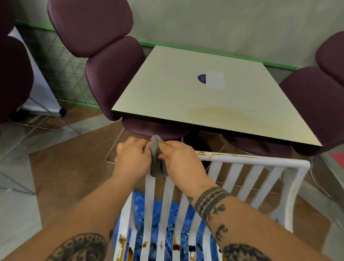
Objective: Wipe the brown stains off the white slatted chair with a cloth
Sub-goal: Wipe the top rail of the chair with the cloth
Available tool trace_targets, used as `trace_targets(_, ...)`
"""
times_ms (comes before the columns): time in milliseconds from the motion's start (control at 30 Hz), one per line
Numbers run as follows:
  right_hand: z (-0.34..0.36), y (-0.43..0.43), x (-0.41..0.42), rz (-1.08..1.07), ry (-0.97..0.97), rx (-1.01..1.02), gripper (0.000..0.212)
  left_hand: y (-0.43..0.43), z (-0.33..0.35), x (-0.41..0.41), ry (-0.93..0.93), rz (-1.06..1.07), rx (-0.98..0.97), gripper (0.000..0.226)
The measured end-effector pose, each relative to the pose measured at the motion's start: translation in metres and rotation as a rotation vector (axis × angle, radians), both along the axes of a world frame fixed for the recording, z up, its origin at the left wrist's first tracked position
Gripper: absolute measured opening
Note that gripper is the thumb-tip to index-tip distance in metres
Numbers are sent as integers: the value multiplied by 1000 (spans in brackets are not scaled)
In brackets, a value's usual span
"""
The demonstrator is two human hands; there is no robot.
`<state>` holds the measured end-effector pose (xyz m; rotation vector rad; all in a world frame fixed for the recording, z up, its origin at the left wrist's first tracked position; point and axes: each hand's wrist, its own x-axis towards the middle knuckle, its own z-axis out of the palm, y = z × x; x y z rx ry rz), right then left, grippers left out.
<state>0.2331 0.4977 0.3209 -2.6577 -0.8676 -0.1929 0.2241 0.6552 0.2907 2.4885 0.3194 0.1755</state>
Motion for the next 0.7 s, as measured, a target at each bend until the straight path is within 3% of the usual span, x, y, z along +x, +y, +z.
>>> trace_targets(100,8,-9,5,-15,4,-78,34,1,3,3,29,-13,57,33)
trace_targets(300,20,-40,18,-115,156,-266,15,0,17,3,153,-24,41,22)
trace_targets(400,37,-63,33,-270,238,-350,14,-5,29,1,159,-30,63,26)
trace_targets(500,53,-81,41,-409,231,-233,13,-8,33,-2,145,-36,68,30)
trace_targets(700,33,-48,-4,-120,263,53,21,-10,35,-5,135,-26,30,29)
